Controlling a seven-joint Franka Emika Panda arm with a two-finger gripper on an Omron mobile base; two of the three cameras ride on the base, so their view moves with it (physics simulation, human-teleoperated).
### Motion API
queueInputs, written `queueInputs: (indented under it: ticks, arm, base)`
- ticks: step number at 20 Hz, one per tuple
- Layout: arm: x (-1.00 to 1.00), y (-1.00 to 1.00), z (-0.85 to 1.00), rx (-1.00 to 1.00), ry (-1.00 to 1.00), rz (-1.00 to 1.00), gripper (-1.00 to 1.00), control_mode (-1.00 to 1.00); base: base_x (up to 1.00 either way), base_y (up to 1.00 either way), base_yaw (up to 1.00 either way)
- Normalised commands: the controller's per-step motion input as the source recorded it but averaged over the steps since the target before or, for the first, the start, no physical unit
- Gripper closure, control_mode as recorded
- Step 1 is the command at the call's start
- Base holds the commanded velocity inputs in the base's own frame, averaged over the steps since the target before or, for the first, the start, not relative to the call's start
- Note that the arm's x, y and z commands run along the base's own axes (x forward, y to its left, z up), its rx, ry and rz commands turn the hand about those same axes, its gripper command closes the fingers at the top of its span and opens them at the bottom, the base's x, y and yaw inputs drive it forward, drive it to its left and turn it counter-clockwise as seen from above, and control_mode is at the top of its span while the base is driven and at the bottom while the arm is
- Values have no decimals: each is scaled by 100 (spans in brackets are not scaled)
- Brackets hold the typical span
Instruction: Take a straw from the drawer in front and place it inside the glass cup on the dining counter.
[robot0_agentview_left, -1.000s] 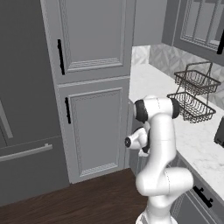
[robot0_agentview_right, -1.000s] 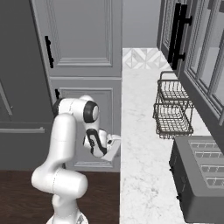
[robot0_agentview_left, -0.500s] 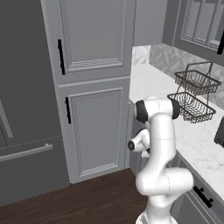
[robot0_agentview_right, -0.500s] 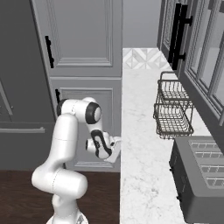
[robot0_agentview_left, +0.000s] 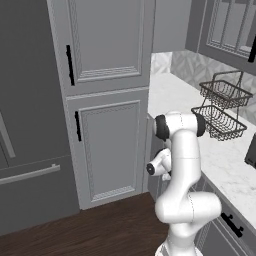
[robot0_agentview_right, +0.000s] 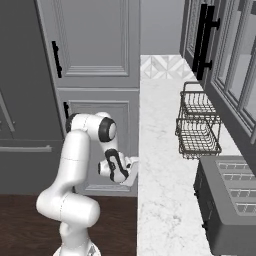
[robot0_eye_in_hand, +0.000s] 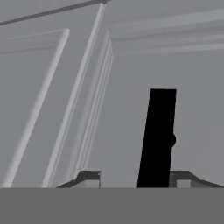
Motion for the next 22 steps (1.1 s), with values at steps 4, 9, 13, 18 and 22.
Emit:
queueInputs:
  ticks: [4,9,13,18,22]
  arm:
    - [5,0,-1,0,-3,0,100,-100]
    - [0,7,0,0,-2,0,100,-100]
    - [0,31,0,0,-3,0,100,-100]
    - [-13,65,0,0,-3,-1,100,-100]
    - [-15,89,0,0,-1,-4,100,-100]
  base:
    - [0,0,0]
    - [0,0,0]
    - [0,0,0]
    - [0,0,0]
    - [0,0,0]
